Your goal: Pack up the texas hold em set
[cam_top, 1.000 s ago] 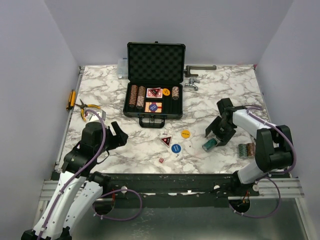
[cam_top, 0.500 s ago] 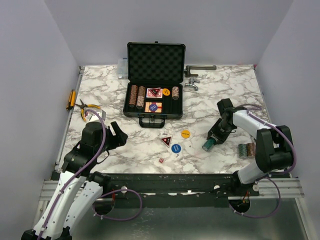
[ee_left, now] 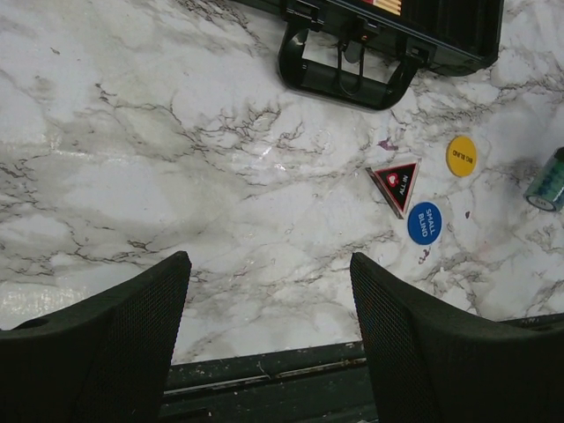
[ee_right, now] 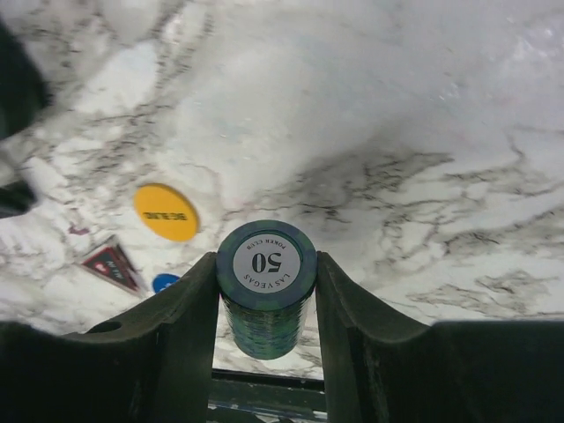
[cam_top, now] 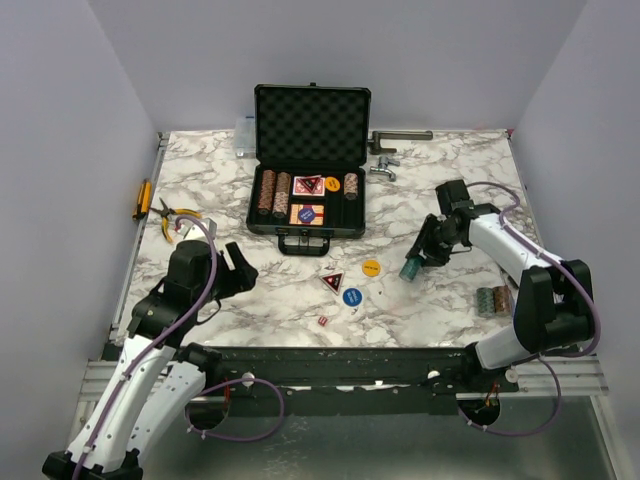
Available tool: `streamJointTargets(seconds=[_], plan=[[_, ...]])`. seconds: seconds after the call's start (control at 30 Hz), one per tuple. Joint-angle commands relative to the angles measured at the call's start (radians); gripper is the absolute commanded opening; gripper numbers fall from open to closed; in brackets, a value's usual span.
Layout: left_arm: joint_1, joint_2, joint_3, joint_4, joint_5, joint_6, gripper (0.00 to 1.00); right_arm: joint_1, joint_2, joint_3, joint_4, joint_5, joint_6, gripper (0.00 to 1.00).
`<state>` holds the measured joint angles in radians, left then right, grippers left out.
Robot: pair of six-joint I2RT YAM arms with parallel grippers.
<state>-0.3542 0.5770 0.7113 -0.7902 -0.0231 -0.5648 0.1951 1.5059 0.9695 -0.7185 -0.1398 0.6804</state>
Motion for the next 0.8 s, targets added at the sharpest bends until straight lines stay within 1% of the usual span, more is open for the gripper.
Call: streamJointTargets(seconds=[0.0,0.13,0.2,0.3,0.43,0.57,0.77], plan=[[-0.012,0.005,-0.013,0.016,0.020,0.008,0.73,0.018,-0.020,0.071,0.048,-0.086,-0.036,0.15],[-0.013,0.023,-0.008,0.014,0.023,0.009,0.73,0.025,-0.017,0.102,0.049,-0.111,-0.055,0.10],[-0.014,0.020,-0.006,0.010,0.022,0.008,0.73,0.025,-0.012,0.114,0.041,-0.113,-0.080,0.09],[-0.014,-0.008,0.001,0.002,0.010,0.004,0.73,0.026,0.001,0.137,0.020,-0.106,-0.119,0.04],[-0.014,-0.054,0.014,-0.009,-0.015,0.003,0.74,0.026,0.027,0.182,-0.013,-0.102,-0.166,0.01],[-0.014,-0.082,0.013,-0.015,-0.057,-0.005,0.74,0.025,0.057,0.254,-0.046,-0.096,-0.206,0.01],[-0.014,-0.085,-0.015,-0.015,-0.074,-0.020,0.74,0.026,0.126,0.424,-0.099,-0.089,-0.241,0.01]])
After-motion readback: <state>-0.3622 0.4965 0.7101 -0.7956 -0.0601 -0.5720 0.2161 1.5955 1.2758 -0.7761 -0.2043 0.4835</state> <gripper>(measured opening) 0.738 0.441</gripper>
